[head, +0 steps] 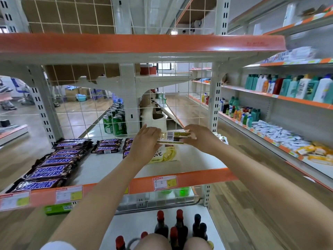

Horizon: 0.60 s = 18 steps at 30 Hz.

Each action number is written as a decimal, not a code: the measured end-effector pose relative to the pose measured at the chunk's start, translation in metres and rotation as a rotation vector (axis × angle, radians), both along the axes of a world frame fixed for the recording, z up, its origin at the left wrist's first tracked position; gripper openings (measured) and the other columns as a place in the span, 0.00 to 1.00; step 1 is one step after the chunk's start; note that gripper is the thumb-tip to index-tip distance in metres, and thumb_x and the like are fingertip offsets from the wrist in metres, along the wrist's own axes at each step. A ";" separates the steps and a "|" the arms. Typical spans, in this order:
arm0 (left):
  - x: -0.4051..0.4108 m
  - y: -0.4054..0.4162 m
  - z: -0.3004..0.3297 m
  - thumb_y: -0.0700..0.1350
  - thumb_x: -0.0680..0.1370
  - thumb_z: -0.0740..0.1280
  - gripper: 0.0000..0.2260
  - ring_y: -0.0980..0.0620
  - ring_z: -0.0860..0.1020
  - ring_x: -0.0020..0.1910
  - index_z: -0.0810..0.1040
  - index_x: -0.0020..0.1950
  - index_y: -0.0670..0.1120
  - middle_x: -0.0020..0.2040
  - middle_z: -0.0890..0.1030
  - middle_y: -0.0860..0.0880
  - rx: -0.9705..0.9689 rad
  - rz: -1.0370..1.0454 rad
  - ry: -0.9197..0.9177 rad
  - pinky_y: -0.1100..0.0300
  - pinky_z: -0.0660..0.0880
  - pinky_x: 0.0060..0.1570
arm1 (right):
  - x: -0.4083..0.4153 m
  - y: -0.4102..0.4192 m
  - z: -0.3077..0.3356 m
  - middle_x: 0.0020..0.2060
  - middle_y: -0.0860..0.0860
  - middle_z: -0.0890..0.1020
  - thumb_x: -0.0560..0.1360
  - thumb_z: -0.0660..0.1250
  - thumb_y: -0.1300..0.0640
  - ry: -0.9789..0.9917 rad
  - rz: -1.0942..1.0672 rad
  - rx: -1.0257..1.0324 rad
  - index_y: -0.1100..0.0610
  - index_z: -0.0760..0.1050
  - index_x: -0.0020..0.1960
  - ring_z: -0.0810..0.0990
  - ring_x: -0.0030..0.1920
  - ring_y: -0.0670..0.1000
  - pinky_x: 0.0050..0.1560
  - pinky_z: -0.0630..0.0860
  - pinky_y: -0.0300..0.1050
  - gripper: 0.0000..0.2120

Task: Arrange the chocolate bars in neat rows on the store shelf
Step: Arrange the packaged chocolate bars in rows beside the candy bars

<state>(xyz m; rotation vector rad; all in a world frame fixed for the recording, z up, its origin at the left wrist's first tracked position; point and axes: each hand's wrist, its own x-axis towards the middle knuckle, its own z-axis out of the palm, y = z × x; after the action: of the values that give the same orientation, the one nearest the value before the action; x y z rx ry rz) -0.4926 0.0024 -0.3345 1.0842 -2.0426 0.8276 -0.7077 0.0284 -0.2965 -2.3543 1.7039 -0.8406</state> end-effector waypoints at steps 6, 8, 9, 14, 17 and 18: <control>0.000 0.002 -0.003 0.39 0.55 0.82 0.25 0.43 0.82 0.45 0.80 0.50 0.37 0.45 0.82 0.41 0.002 -0.005 -0.018 0.40 0.73 0.54 | 0.003 -0.006 0.006 0.49 0.51 0.77 0.74 0.70 0.56 -0.273 -0.001 0.161 0.61 0.78 0.53 0.72 0.48 0.46 0.41 0.67 0.35 0.11; 0.001 0.000 -0.006 0.40 0.57 0.81 0.27 0.42 0.82 0.48 0.80 0.53 0.37 0.49 0.82 0.40 0.011 0.009 -0.020 0.41 0.72 0.56 | 0.005 -0.006 0.004 0.47 0.50 0.76 0.74 0.69 0.57 -0.301 -0.001 0.127 0.61 0.78 0.51 0.73 0.48 0.48 0.42 0.66 0.37 0.09; 0.002 -0.002 -0.009 0.41 0.59 0.81 0.28 0.41 0.81 0.51 0.79 0.56 0.36 0.52 0.82 0.39 0.027 0.020 -0.013 0.42 0.70 0.58 | 0.007 -0.005 0.003 0.47 0.50 0.76 0.74 0.69 0.57 -0.285 -0.008 0.080 0.60 0.78 0.50 0.74 0.49 0.49 0.44 0.66 0.38 0.07; 0.004 0.000 -0.011 0.41 0.74 0.70 0.16 0.37 0.78 0.53 0.77 0.57 0.34 0.54 0.79 0.36 0.168 0.030 0.316 0.45 0.75 0.53 | 0.010 0.001 -0.003 0.51 0.53 0.77 0.77 0.64 0.60 0.150 -0.074 -0.315 0.59 0.76 0.52 0.76 0.51 0.55 0.46 0.73 0.47 0.06; 0.001 0.006 0.003 0.45 0.80 0.60 0.14 0.42 0.76 0.45 0.77 0.42 0.38 0.42 0.78 0.40 0.455 0.016 0.761 0.53 0.71 0.45 | 0.008 0.000 -0.007 0.39 0.55 0.79 0.63 0.75 0.68 0.353 -0.036 -0.673 0.61 0.78 0.42 0.79 0.39 0.58 0.34 0.74 0.44 0.10; -0.001 0.009 0.009 0.48 0.81 0.58 0.17 0.44 0.75 0.41 0.74 0.37 0.40 0.37 0.76 0.42 0.601 0.008 0.937 0.54 0.70 0.44 | 0.006 -0.001 -0.009 0.36 0.55 0.79 0.58 0.77 0.70 0.389 -0.019 -0.771 0.60 0.78 0.39 0.78 0.34 0.57 0.31 0.73 0.43 0.13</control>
<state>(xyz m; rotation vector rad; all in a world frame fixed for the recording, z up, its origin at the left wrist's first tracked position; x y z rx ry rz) -0.4933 0.0112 -0.3252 1.4250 -1.4538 -0.3306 -0.7013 0.0270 -0.3059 -3.1760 1.7441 -1.2958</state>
